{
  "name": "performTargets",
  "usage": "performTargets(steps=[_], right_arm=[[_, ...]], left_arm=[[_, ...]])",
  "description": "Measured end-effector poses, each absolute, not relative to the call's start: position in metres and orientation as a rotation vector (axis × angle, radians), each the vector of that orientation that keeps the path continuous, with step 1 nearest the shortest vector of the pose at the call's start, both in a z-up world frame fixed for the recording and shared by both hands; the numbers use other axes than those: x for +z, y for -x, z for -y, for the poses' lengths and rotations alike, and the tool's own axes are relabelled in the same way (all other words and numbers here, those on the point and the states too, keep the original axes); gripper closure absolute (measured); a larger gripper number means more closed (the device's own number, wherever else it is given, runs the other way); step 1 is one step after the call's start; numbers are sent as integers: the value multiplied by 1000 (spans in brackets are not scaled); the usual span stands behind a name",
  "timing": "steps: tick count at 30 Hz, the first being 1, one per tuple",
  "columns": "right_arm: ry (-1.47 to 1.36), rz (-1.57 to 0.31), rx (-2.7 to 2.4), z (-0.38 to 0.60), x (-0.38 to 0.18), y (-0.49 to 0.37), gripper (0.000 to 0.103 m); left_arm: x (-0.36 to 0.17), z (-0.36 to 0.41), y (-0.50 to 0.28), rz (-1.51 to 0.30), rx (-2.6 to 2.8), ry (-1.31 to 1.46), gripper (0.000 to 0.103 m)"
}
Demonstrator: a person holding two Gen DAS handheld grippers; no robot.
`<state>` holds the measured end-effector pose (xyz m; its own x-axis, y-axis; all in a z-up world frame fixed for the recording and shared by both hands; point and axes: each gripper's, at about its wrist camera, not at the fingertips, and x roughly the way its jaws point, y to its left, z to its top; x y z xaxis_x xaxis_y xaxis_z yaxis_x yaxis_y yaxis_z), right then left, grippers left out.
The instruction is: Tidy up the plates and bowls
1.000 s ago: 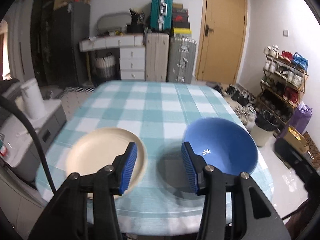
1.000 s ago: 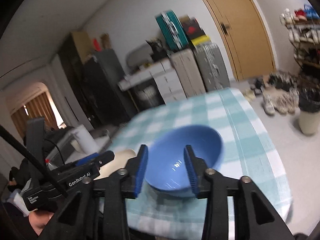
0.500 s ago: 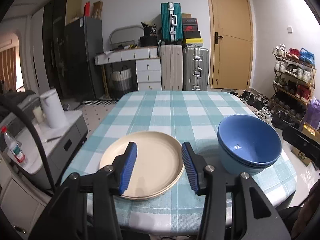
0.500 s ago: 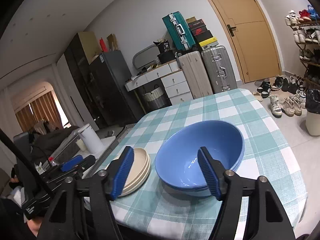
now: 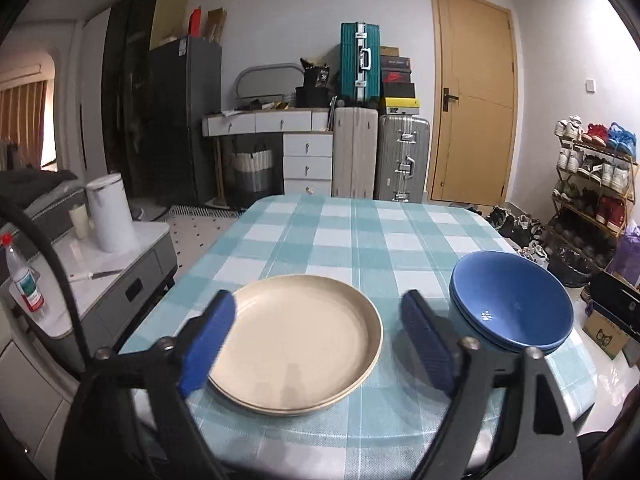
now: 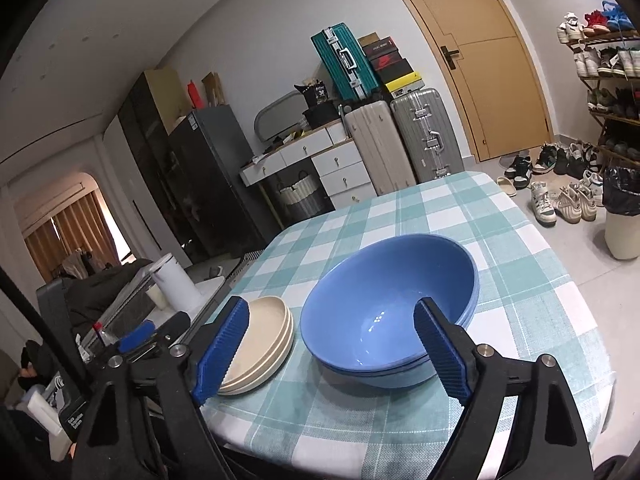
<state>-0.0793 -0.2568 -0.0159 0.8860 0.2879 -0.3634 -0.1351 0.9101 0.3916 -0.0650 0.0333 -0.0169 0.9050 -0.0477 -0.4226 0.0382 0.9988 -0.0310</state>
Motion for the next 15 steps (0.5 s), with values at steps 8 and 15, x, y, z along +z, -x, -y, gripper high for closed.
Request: performTargets(steps=[8,15], right_arm=[[-357,-431,229,253,-16,79,1],[-375,-445,209,258,-18,74,1]], left_arm=[[-24,-35,61,-467,-80,35,5],[-20,-25,50,-509,-115,51,5]])
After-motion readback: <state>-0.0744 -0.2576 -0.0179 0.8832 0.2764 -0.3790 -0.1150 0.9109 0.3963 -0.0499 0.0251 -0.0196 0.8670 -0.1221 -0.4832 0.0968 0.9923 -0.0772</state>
